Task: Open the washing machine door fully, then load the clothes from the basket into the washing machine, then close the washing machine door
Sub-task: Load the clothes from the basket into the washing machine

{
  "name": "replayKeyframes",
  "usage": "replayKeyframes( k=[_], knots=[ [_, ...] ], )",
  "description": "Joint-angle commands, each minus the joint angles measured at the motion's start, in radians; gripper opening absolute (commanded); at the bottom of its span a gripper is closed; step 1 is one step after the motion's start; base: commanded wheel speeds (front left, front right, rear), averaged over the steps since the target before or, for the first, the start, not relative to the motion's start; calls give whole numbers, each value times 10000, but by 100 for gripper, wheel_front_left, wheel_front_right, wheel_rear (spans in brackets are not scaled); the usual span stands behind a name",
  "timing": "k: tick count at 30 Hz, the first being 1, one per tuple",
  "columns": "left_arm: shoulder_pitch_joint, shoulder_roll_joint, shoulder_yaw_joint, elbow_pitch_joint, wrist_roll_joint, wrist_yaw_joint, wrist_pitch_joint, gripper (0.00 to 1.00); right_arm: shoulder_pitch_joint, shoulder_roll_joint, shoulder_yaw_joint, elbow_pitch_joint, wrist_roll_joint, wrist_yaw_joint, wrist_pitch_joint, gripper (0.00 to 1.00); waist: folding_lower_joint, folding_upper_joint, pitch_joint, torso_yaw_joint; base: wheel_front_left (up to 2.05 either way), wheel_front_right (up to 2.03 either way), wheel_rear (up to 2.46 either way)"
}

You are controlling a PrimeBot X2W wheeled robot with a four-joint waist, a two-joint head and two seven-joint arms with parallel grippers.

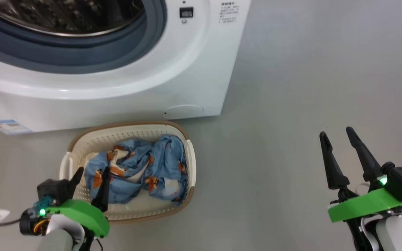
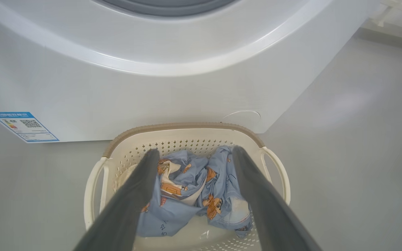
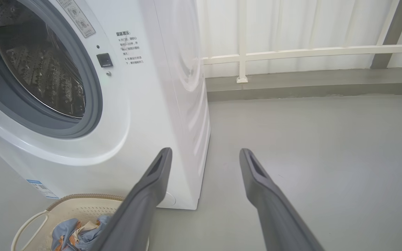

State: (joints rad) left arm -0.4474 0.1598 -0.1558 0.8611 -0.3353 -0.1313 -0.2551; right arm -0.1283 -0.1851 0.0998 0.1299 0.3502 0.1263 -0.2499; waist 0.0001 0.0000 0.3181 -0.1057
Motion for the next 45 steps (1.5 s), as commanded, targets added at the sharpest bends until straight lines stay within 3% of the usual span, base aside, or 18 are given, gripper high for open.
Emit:
replayKeyframes(
  k=[1,25,45],
  knots=[
    [-301,190,206,51,-95,6,-67,100,-239,-47,262,-265,-114,44,-118,100,-1,0,392,-154,0,0,0],
    [-3123,608,-1090,3576,-77,6,9,100,-1401,419,677,-462,-228,44,-118,100,-1,0,2571,-849,0,0,0],
    [-4588,1412,-1516,4251,113,503,1449,100,-2263,714,1059,-742,-313,44,-118,100,-1,0,4218,-1332,0,0,0]
  ],
)
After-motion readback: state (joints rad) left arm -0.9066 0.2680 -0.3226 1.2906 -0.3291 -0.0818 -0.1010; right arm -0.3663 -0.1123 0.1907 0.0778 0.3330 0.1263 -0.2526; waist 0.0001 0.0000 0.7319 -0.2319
